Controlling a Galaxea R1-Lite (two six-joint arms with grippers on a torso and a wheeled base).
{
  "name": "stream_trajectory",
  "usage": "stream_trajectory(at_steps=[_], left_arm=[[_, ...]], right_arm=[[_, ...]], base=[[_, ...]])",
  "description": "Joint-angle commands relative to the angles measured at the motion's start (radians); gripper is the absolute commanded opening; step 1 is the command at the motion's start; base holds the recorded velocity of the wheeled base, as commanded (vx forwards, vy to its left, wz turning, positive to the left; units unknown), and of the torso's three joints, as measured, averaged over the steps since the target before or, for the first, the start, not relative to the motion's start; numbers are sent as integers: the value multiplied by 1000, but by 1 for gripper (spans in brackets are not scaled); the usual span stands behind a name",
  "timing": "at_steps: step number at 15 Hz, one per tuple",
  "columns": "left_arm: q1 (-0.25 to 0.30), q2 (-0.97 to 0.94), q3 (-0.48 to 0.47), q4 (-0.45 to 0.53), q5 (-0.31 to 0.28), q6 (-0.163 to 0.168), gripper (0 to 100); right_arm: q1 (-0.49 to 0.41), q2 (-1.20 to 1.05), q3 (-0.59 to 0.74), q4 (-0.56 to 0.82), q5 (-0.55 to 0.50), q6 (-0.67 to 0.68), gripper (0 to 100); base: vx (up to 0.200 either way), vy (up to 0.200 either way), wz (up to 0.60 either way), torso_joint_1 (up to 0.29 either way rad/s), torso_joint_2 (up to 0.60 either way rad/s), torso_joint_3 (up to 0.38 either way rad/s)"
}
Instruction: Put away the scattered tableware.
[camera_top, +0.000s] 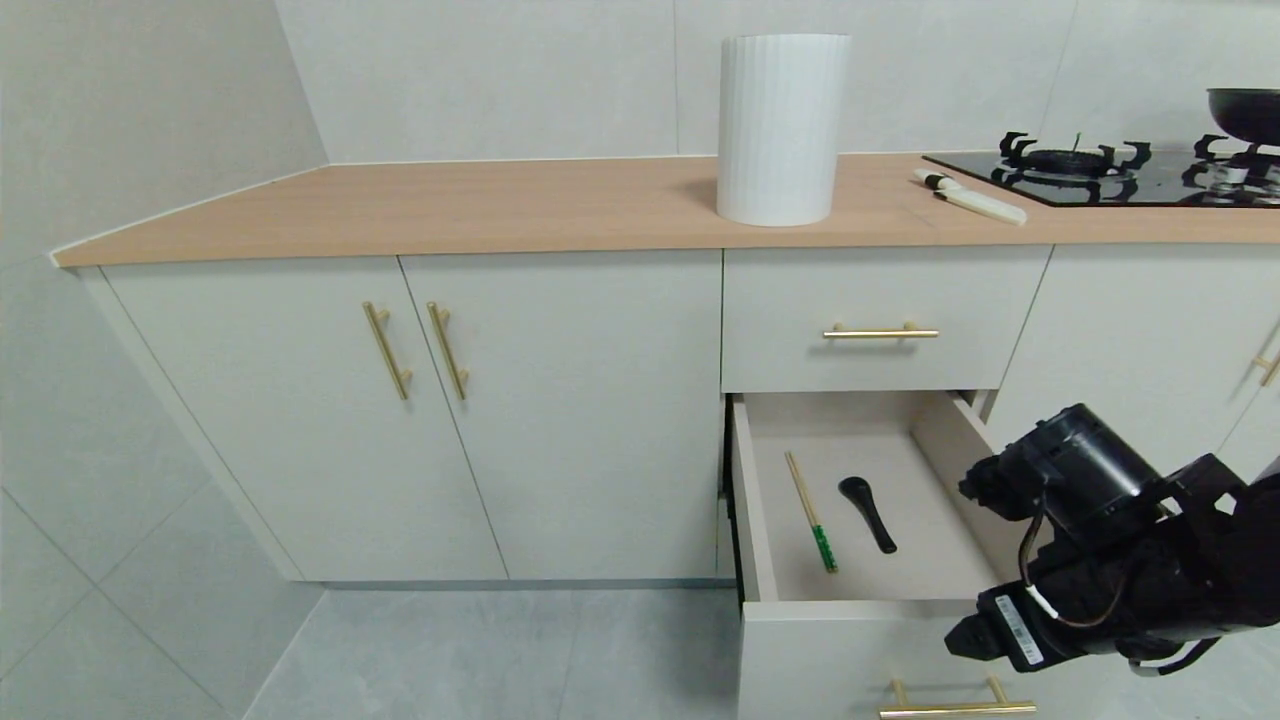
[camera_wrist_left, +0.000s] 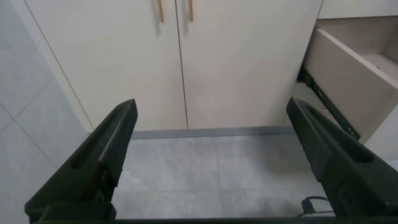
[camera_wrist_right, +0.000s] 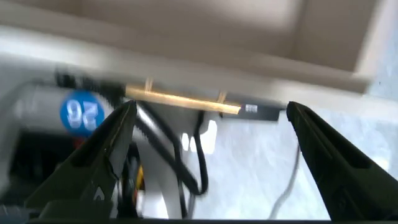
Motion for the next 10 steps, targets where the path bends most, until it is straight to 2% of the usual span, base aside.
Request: stream_trajectory(at_steps=[1, 4, 8, 10], left_arm=[[0, 1, 0, -1, 0, 0, 100], [-1, 1, 0, 1, 0, 0, 100], [0, 1, 0, -1, 0, 2, 100], [-1, 1, 0, -1, 0, 2, 100]], right_arm=[[40, 35, 2, 27, 9, 1, 100], [72, 55, -1, 110, 29, 0, 100], [77, 174, -30, 106, 24, 15, 100], [75, 211, -61, 106, 19, 76, 100]], base=[[0, 0, 0, 0, 0, 0], [0, 0, 0, 0, 0, 0], [0, 0, 0, 0, 0, 0], [0, 0, 0, 0, 0, 0]])
